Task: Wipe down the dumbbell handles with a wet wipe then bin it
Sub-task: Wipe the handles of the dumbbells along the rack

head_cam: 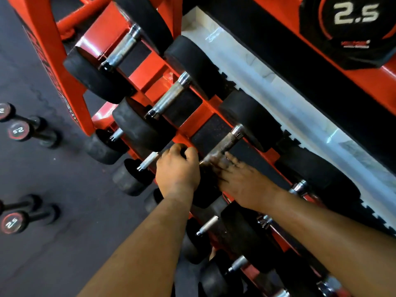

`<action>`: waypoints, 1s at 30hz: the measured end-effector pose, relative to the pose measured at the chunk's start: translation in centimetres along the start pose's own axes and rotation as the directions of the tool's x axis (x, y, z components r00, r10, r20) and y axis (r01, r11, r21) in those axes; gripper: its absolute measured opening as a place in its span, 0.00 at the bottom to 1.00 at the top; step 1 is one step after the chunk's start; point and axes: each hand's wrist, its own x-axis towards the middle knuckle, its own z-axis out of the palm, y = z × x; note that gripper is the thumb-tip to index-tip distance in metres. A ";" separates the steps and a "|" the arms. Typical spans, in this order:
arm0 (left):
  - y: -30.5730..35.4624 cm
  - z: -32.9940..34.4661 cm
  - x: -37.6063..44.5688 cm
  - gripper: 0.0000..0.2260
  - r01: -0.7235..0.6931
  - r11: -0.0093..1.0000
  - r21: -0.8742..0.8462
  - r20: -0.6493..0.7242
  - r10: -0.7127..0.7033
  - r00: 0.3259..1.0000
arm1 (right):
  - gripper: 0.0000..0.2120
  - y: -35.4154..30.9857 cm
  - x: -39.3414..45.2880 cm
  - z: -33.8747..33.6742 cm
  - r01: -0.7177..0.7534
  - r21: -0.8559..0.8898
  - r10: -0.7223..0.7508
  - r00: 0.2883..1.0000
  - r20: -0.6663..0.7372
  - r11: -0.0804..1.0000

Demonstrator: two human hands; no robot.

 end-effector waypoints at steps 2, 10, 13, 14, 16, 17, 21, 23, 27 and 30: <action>0.1 -0.3 0.0 0.24 0.009 1.000 0.014 0.010 -0.009 1.000 | 0.28 -0.1 -1.5 -0.4 0.013 0.025 -0.013 0.999 0.030 1.000; -0.8 -3.0 1.8 0.19 -0.101 0.994 0.046 0.117 0.095 0.989 | 0.29 -0.2 2.0 -7.0 -0.234 0.644 0.465 0.859 -0.214 0.728; -1.0 -6.2 5.2 0.14 -0.263 0.963 0.059 -0.104 0.268 0.958 | 0.32 0.4 7.2 -9.3 -0.240 0.648 0.505 0.824 -0.258 0.723; -0.8 -7.0 6.5 0.12 -0.300 0.950 0.090 -0.155 0.311 0.938 | 0.32 0.6 8.9 -9.7 -0.234 0.620 0.498 0.816 -0.294 0.749; 0.0 -8.7 10.2 0.12 -0.283 0.947 0.153 -0.202 0.311 0.929 | 0.29 1.2 12.7 -10.4 -0.234 0.527 0.464 0.810 -0.359 0.817; 0.5 -9.1 11.9 0.14 -0.214 0.961 0.177 -0.175 0.245 0.954 | 0.28 1.4 14.3 -10.7 -0.244 0.463 0.437 0.819 -0.372 0.852; 1.3 -9.0 18.3 0.24 0.121 0.973 0.197 0.106 -0.144 0.984 | 0.30 2.3 19.3 -9.5 -0.266 0.127 0.283 0.947 -0.152 0.956; 0.7 -8.3 18.7 0.26 0.076 0.983 0.168 0.138 -0.100 0.985 | 0.32 2.3 20.0 -7.9 -0.265 -0.022 0.264 0.964 -0.021 0.964; 0.3 -8.4 17.7 0.25 -0.042 0.995 0.088 0.057 0.037 0.998 | 0.30 2.8 21.9 -9.0 -0.231 -0.191 0.257 0.958 0.124 0.954; 0.4 -8.3 17.6 0.26 -0.057 0.997 0.047 0.034 0.055 0.998 | 0.21 3.5 25.1 -12.1 -0.185 -0.139 0.209 0.961 0.180 0.973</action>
